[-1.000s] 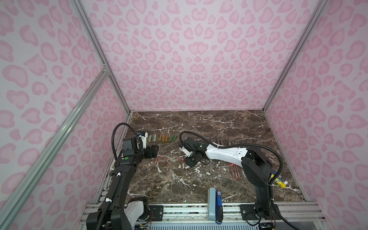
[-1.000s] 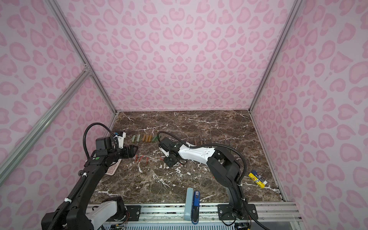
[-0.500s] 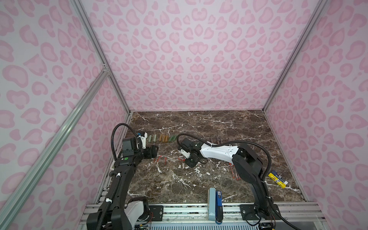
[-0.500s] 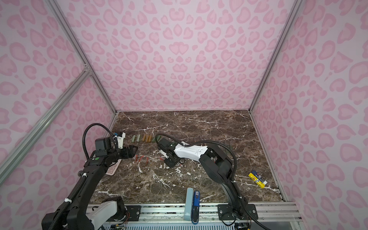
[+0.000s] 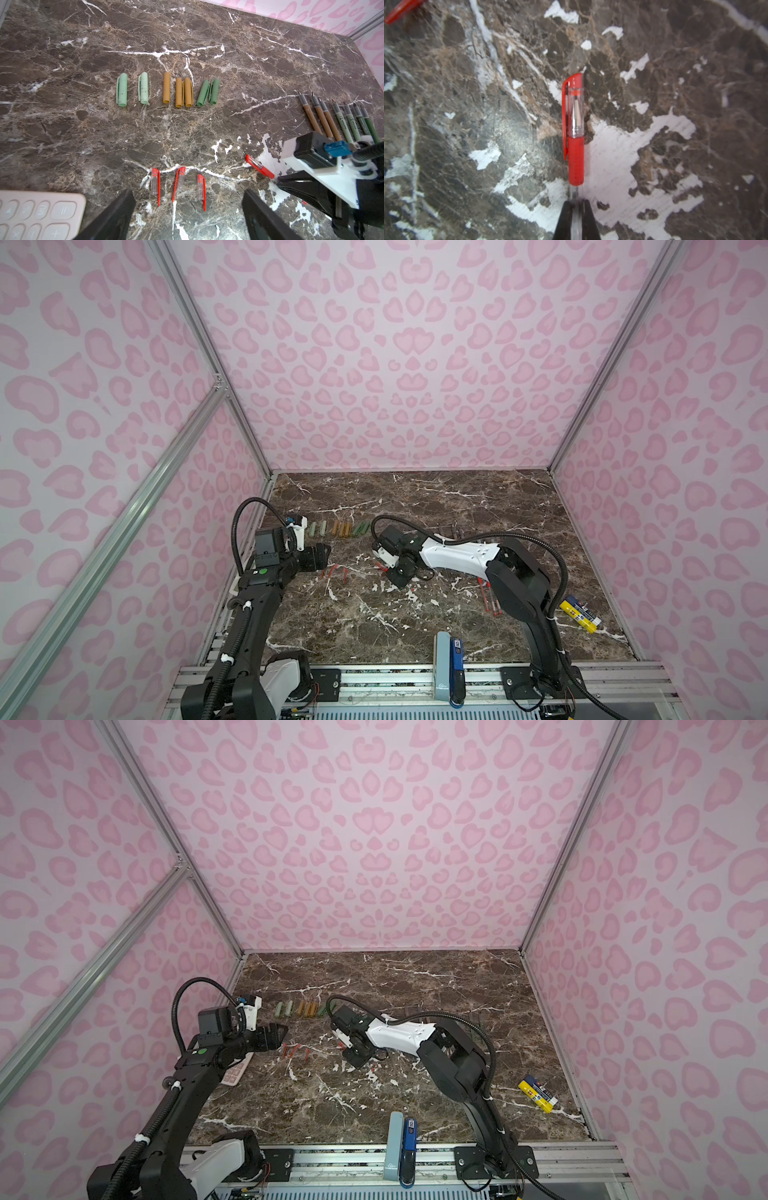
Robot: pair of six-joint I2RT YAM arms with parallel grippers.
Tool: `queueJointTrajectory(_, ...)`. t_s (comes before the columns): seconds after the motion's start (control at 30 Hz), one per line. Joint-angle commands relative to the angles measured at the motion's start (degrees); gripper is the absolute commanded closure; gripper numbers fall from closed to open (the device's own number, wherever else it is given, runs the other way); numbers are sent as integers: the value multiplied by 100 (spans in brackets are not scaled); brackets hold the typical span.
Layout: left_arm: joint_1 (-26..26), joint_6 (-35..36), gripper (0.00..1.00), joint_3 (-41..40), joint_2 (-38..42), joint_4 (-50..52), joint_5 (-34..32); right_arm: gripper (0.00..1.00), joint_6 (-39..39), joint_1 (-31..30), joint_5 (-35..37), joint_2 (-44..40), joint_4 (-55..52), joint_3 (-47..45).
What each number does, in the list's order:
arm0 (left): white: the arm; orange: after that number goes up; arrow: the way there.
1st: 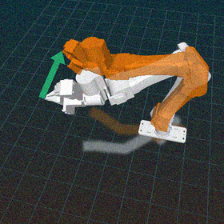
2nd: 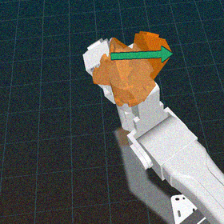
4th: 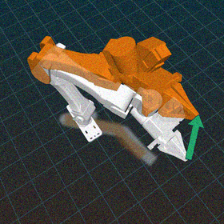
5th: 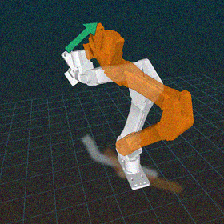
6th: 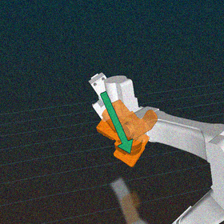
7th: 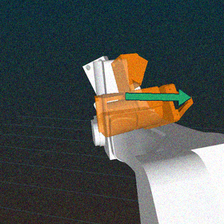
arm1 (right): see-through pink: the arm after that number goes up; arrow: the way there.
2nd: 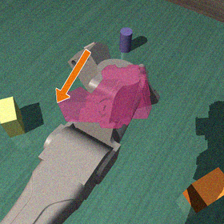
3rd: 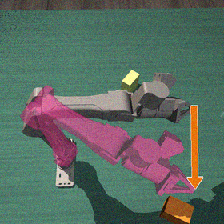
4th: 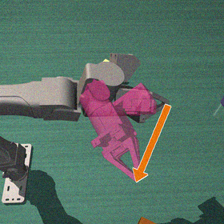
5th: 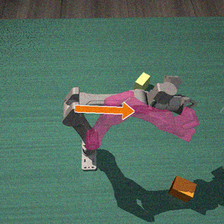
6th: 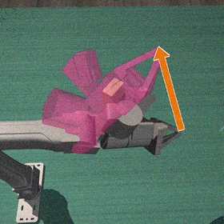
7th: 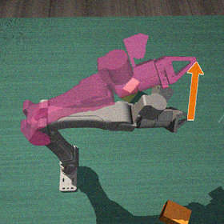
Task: Remove pen caps from pens
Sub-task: Pick up the pen from the center of the table, then open the pen cap on the pen.
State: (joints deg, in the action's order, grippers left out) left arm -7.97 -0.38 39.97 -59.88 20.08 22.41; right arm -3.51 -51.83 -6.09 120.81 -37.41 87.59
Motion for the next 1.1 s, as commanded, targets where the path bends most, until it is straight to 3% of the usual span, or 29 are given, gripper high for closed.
queueJointTrajectory(0.0,-12,-49,15,63,-8,-107,228,96,-77,25,22,-195,4,-191)
queueJointTrajectory(0.43,-21,-396,17,170,-54,-68,931,100,-1293,200,-394,-1443,1386,-1103)
queueJointTrajectory(0.77,-21,-920,17,303,-161,-285,2741,100,-2106,110,-426,-2081,2593,-1572)
queueJointTrajectory(1.07,98,-1584,22,-38,-305,-983,3369,100,-2279,-234,-782,-1867,3260,-1495)
